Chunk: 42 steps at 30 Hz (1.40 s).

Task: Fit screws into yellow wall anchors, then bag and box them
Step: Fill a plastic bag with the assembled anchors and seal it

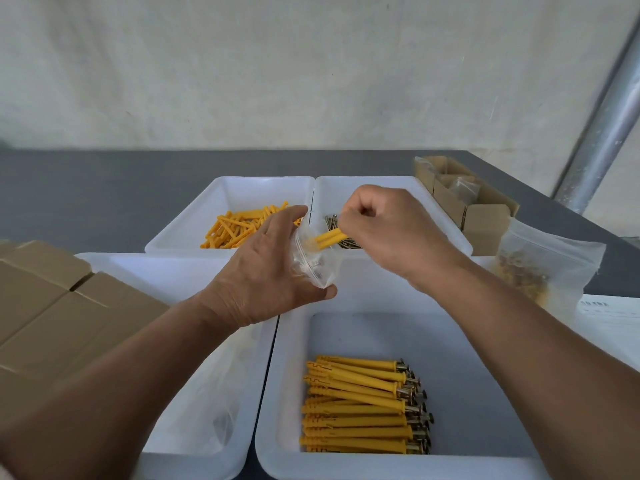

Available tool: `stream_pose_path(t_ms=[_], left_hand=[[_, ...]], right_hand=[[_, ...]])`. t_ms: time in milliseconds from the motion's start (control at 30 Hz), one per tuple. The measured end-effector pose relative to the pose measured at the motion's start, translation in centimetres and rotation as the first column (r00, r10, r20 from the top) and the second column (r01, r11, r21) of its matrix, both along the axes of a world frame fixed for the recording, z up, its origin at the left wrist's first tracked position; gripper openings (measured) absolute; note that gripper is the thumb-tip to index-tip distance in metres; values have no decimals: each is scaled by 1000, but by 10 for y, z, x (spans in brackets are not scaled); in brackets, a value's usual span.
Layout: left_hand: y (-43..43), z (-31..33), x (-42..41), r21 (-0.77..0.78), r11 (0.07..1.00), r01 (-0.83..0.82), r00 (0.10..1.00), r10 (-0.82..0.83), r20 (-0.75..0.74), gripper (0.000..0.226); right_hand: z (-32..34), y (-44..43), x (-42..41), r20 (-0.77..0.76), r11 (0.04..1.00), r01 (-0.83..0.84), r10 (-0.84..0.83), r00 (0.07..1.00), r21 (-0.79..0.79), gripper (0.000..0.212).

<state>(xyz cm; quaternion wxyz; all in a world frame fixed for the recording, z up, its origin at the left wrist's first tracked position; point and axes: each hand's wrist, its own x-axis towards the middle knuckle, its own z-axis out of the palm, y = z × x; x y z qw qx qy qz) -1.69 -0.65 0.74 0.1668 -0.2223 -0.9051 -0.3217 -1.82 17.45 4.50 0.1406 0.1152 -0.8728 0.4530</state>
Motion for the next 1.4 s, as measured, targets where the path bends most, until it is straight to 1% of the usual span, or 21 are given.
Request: stream_pose_path(t_ms=[67, 200, 300, 367, 400, 567, 633, 700, 767, 900, 1000, 1067, 1100, 1167, 1233, 1267, 1300, 1367, 1400], left_hand=[[0, 0, 0, 3, 1000, 0, 1000, 0, -9, 102], [1, 0, 0, -6, 1000, -6, 1000, 5, -30, 107], [1, -1, 0, -17, 1000, -7, 999, 6, -46, 108], [1, -1, 1, -23, 1000, -9, 998, 8, -56, 108], [1, -1, 1, -25, 1000, -9, 998, 7, -60, 108], [1, 1, 1, -22, 1000, 1, 997, -3, -78, 105], [1, 1, 2, -25, 1000, -2, 996, 0, -88, 105], [1, 2, 2, -31, 1000, -2, 995, -1, -97, 105], [2, 2, 3, -38, 999, 2, 994, -6, -112, 105], [4, 4, 5, -38, 999, 30, 991, -35, -130, 103], [3, 4, 5, -42, 997, 59, 988, -65, -140, 102], [2, 3, 5, -60, 997, 58, 986, -67, -154, 103], [2, 3, 5, -63, 997, 54, 986, -63, -152, 103], [3, 3, 5, -48, 998, 45, 990, -51, -135, 103], [3, 3, 4, -25, 999, 44, 990, -47, -132, 102], [2, 3, 3, -16, 999, 46, 990, -48, -132, 101], [2, 3, 3, -10, 999, 49, 990, -50, -134, 101], [1, 3, 3, -15, 998, 55, 988, -56, -146, 100], [1, 3, 3, -27, 998, 55, 987, -58, -153, 100]], right_hand=[[-4, -4, 1, -12, 998, -26, 26, 1000, 51, 13], [-5, -10, 3, -24, 994, -50, 52, 998, 97, 11], [-7, -14, 4, -23, 985, -47, 52, 998, 163, 12], [-7, -15, 4, -16, 984, -53, 57, 998, 171, 13], [-6, -14, 3, -9, 988, -61, 63, 998, 144, 13], [3, -6, 4, 63, 990, -105, 111, 992, -93, 15], [5, -4, 4, 69, 984, -89, 100, 993, -152, 16], [7, -2, 4, 67, 981, -83, 96, 993, -175, 17], [5, -4, 5, 56, 990, -88, 95, 994, -115, 16], [-5, -18, 10, 13, 985, -133, 133, 991, 113, 15], [-8, -27, 13, 5, 961, -177, 180, 984, 213, 14], [-7, -27, 13, 31, 947, -201, 199, 979, 251, 14], [-6, -25, 13, 63, 945, -217, 208, 976, 244, 12], [-3, -20, 13, 173, 956, -260, 235, 957, 138, 4], [1, -13, 13, 273, 960, -278, 264, 925, 15, 20], [2, -11, 12, 300, 960, -280, 272, 914, -16, 24], [2, -10, 12, 304, 959, -282, 278, 911, -29, 21], [0, -10, 12, 273, 955, -295, 286, 918, -9, 6], [-1, -12, 12, 254, 954, -301, 288, 923, 11, 8]])
